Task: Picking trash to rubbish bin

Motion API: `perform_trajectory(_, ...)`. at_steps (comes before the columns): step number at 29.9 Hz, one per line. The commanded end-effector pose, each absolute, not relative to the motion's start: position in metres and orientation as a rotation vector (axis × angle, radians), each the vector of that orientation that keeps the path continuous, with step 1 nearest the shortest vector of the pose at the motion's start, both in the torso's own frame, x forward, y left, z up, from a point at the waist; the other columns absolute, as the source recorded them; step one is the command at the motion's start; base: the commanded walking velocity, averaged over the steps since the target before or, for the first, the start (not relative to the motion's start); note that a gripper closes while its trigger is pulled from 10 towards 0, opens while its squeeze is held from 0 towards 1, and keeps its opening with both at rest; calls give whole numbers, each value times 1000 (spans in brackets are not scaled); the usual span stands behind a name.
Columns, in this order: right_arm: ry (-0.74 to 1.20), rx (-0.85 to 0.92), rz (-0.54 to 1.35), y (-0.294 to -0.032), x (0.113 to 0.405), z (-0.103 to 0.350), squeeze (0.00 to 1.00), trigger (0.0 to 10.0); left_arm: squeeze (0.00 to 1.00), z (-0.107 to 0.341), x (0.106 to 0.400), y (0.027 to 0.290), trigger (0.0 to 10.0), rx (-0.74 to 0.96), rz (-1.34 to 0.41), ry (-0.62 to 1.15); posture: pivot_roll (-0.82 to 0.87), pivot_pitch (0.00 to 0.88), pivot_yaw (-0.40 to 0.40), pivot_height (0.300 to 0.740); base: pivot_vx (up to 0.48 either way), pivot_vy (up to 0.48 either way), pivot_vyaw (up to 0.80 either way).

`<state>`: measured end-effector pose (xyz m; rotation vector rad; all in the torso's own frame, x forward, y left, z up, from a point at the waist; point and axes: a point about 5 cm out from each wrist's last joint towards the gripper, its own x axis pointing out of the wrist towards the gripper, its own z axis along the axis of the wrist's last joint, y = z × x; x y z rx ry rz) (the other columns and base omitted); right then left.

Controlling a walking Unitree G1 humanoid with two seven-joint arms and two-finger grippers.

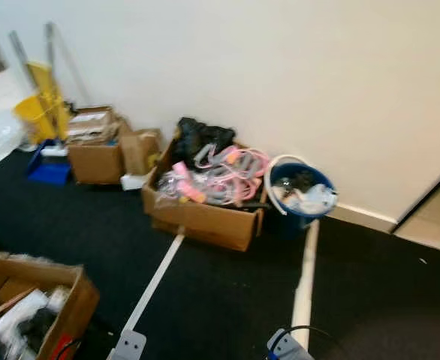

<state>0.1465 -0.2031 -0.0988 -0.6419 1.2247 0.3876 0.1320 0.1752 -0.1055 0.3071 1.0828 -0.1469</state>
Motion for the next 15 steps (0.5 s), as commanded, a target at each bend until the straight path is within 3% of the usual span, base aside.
perform_trajectory(1, 1220, -631, 393, -201, 148, -99, 0, 10000, 0, -109, 121, 177, 10000, 294, -144, 1119, 22, 27, 20, 740, 0, 0, -788)
perform_trajectory(15, 1215, -634, 386, -207, 153, -96, 0, 10000, 0, -109, 121, 176, 10000, 241, -146, 1125, 23, 30, 21, 740, 0, 0, -788)
